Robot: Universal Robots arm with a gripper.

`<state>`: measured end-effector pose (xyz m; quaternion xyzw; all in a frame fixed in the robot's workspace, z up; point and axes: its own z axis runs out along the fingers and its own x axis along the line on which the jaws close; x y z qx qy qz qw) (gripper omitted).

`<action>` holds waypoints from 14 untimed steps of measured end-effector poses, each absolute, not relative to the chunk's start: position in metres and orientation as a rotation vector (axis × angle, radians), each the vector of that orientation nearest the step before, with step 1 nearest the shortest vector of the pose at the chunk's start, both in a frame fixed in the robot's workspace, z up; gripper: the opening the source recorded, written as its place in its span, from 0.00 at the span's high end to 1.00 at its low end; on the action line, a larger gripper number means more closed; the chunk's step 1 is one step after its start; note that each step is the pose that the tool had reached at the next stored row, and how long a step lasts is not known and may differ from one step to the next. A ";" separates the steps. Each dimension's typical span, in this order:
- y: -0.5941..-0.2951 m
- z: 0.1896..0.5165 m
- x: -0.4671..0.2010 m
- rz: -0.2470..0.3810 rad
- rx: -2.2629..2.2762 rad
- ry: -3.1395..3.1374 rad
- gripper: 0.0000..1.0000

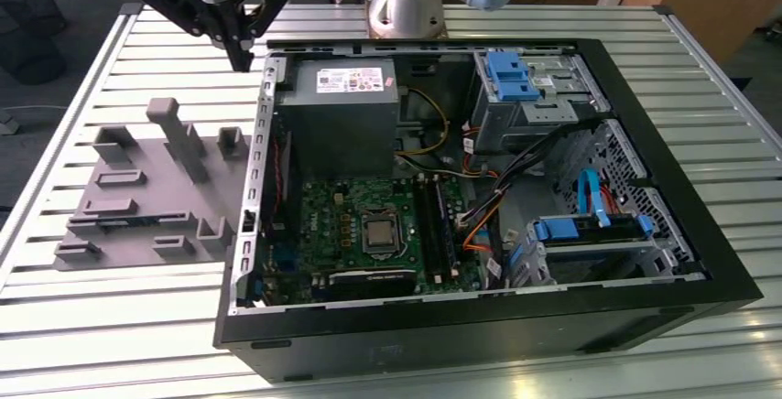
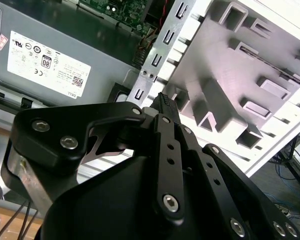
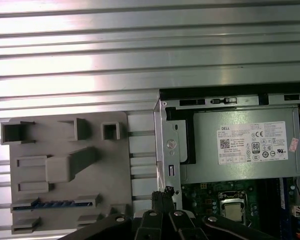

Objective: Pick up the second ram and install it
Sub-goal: 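Reach for the second ram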

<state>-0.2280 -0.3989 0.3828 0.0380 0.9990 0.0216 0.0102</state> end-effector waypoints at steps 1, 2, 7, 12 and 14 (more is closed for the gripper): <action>-0.399 0.383 -0.229 0.067 0.118 3.118 0.89; -0.399 0.383 -0.229 0.067 0.118 3.118 0.89; -0.399 0.382 -0.232 0.067 0.118 3.119 0.89; -0.399 0.382 -0.234 0.067 0.119 3.120 0.89; -0.399 0.381 -0.235 0.067 0.119 3.120 0.89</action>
